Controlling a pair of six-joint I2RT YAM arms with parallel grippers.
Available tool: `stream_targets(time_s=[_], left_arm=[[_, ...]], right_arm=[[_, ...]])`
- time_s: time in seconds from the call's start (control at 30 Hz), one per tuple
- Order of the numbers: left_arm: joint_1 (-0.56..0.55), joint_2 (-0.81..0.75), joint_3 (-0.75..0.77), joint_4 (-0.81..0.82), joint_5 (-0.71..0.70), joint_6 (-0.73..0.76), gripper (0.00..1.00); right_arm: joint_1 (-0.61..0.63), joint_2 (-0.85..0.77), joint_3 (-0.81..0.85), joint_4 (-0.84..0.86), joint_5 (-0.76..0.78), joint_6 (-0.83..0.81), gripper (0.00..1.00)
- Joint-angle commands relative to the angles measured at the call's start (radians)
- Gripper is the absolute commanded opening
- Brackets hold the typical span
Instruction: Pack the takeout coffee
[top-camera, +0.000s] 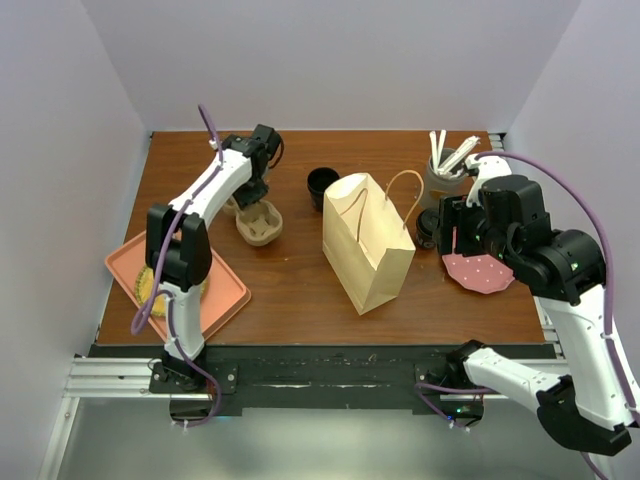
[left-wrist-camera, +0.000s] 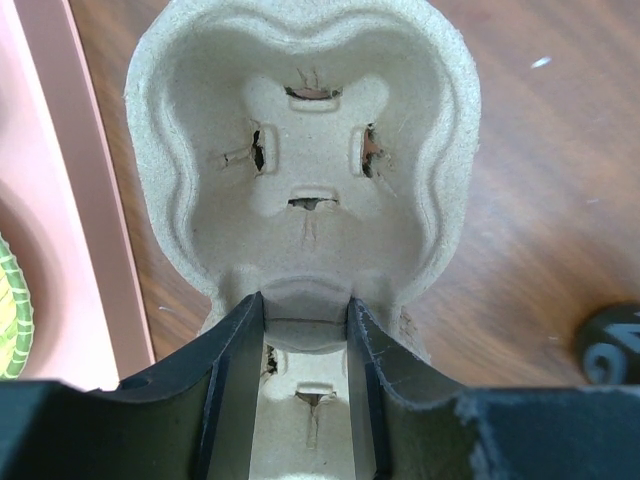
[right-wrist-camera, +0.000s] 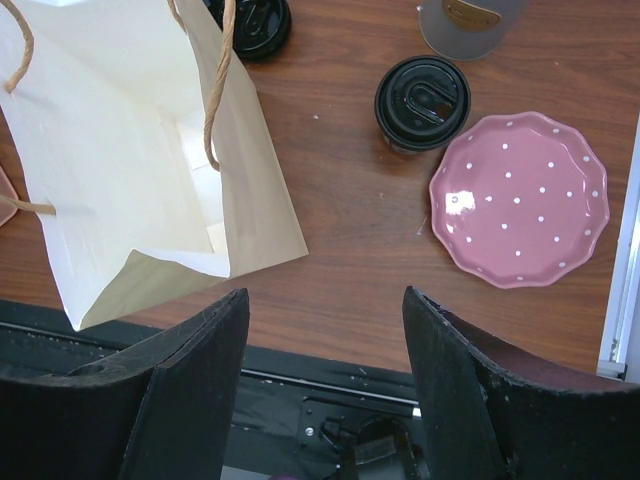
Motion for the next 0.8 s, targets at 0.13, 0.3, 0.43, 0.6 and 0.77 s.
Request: stream_targets(time_s=[0.13,0.3,0.43,0.6,0.77], left_arm=[[0.021,0.015,-0.033,0.057,0.046,0.089,0.13],[0.027,0.023,-0.037,0.039,0.054,0.093,0.18],[0.030,0.027,-0.041,0.036,0.080,0.109,0.25],[0.031,0.029,-0.047,0.032,0.083,0.121,0.24],[0.036,0.031,-0.045,0.036,0.095,0.139,0.31]], right_arm=[[0.004,-0.003,0.004,0.041,-0.005,-0.010,0.67],[0.002,-0.005,0.003,0.047,-0.011,-0.011,0.67],[0.004,-0.003,0.004,0.055,-0.011,-0.013,0.67],[0.002,-0.002,0.010,0.057,-0.018,-0.011,0.67],[0.002,-0.005,0.016,0.055,-0.015,-0.007,0.67]])
